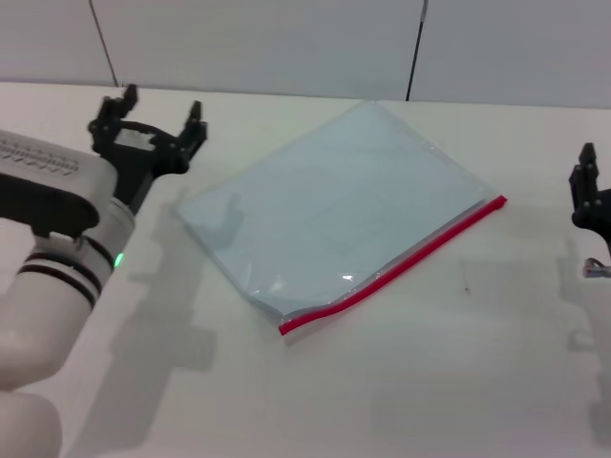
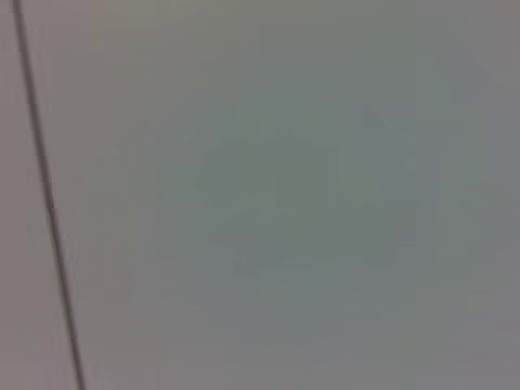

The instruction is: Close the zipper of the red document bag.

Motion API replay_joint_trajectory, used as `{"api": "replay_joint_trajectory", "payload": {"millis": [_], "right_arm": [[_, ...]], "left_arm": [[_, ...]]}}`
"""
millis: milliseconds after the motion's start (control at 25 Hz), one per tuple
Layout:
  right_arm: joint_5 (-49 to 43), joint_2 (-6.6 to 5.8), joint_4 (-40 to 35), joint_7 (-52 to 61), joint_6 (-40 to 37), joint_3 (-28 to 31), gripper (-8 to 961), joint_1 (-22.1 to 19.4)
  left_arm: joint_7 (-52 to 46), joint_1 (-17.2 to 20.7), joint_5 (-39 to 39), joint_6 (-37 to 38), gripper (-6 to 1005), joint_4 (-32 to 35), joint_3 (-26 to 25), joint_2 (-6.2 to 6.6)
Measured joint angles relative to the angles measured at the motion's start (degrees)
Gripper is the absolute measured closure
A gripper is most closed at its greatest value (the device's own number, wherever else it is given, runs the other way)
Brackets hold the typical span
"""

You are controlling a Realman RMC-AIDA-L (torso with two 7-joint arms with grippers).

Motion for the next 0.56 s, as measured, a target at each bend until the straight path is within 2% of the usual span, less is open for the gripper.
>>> {"api": "replay_joint_trajectory", "payload": {"millis": [240,400,560], "right_arm": [[0.11,-0.09,0.57,3.26,1.59,-1.18,405,-0.16],[0.38,-0.06,0.57,3.5,1.84,-2.1,407,0.3],[0.45,-0.05,0.51,3.7,1.83,-2.97,407,0.88]], "left_arm": [[0.14,-0.36,-0.03,-0.77,185,-0.13,1.98,0.02],[2.03,-2.2,0.33,-0.81,185,-1.87,3.99,0.13],[4.2,-3.46,0.08,-0.68,185,-3.98,4.9,-0.27]]}}
